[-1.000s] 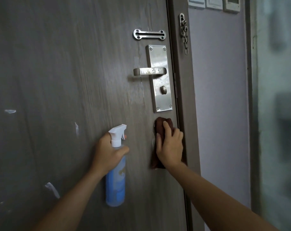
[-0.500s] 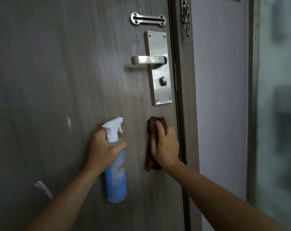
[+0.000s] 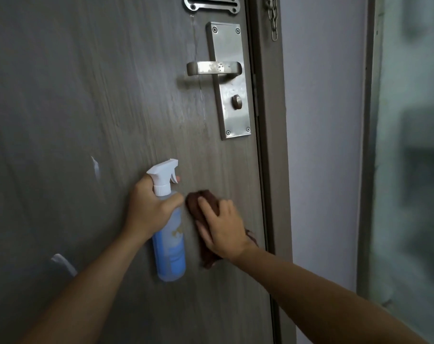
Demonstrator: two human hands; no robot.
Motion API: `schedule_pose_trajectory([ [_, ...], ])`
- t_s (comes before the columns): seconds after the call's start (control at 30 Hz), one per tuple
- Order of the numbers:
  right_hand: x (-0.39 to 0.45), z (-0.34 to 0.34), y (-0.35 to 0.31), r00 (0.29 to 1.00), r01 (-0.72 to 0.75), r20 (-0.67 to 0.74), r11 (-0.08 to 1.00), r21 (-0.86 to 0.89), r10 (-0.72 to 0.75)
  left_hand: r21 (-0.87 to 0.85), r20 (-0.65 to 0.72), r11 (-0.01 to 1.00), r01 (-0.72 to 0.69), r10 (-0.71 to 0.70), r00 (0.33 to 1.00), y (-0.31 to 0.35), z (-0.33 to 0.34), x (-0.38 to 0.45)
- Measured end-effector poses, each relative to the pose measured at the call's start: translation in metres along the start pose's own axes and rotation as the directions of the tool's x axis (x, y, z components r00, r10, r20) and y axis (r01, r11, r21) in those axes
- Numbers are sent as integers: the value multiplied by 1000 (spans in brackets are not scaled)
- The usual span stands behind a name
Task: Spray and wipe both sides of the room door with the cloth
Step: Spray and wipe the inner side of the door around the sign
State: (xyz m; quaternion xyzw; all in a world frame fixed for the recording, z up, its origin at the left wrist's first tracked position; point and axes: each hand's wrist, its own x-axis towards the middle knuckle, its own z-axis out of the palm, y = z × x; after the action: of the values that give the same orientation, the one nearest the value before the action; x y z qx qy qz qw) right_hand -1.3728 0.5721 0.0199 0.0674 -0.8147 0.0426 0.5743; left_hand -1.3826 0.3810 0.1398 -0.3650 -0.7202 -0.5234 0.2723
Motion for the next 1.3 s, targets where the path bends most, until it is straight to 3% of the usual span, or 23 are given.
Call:
schedule_pose_trajectory([
  [0.07, -6, 4, 13, 994, 107, 11, 993, -51, -107, 5, -10, 1000, 5, -5, 1000, 1, 1, -1],
  [0.13, 14, 1, 29, 997, 39, -59, 995, -88, -45, 14, -14, 1000, 1, 0, 1000, 1, 2, -1],
  [0.2, 42, -12, 39, 957, -233, -185, 972, -23, 225, 10, -11, 1000, -5, 5, 1000, -1, 2, 0],
  [0.27, 66, -23, 47, 819, -499, -266, 860, 108, 509, 8, -12, 1000, -24, 24, 1000, -3, 2, 0],
  [0.33, 76, -22, 42, 717, -607, -305, 776, 169, 627, 5, -16, 999, -39, 39, 999, -2, 3, -1],
  [0.37, 73, -17, 34, 712, -611, -317, 775, 162, 627, -3, -17, 999, -40, 40, 999, -2, 3, -1],
  [0.43, 51, 0, 12, 806, -507, -305, 858, 85, 507, -19, -22, 999, -45, 44, 999, 0, 2, -2],
  [0.5, 13, 15, -4, 951, -244, -206, 969, -30, 233, -7, -20, 999, -49, 49, 999, 2, 3, -1],
  [0.57, -12, 19, 0, 994, -11, -111, 994, -111, -2, 13, -37, 999, -29, 30, 999, 1, 5, -3],
  [0.6, -9, 16, 8, 994, 14, -104, 993, -120, -27, 17, -47, 1000, -17, 17, 999, 1, 5, -5],
  [0.67, 20, 5, 22, 973, -150, -190, 983, -105, 128, 15, -50, 1000, -12, 12, 999, 1, 5, -6],
  [0.77, 81, -18, 48, 792, -530, -327, 847, 50, 515, -1, -50, 1000, -2, 2, 999, 0, 5, -5],
  [0.83, 96, -20, 47, 697, -634, -356, 767, 100, 623, 4, -41, 1000, 12, -12, 999, 0, 4, -5],
  [0.87, 92, -15, 39, 690, -637, -367, 764, 102, 624, 9, -39, 1000, 19, -19, 999, 1, 4, -5],
  [0.93, 65, 0, 13, 799, -508, -352, 860, 37, 487, 11, -38, 1000, 14, -14, 999, 5, 3, -6],
  [1.0, 27, 12, -6, 959, -186, -229, 979, -77, 164, -10, -45, 1000, 10, -10, 999, 7, 3, -6],
  [1.07, 16, 10, 7, 992, 20, -121, 993, -117, -34, -23, -45, 1000, 10, -11, 999, 8, 3, -7],
  [1.1, 22, 5, 17, 992, -4, -123, 995, -103, -9, -29, -43, 999, 13, -14, 999, 7, 3, -8],
  [1.17, 44, -5, 32, 955, -229, -203, 972, -44, 216, -39, -42, 999, 14, -16, 999, 7, 3, -8],
  [1.23, 71, -15, 40, 834, -467, -289, 880, 81, 469, -35, -46, 999, 5, -7, 999, 8, 4, -9],
  [1.3, 91, -18, 34, 707, -606, -334, 778, 168, 623, -10, -49, 1000, 5, -5, 999, 7, 4, -9],
])
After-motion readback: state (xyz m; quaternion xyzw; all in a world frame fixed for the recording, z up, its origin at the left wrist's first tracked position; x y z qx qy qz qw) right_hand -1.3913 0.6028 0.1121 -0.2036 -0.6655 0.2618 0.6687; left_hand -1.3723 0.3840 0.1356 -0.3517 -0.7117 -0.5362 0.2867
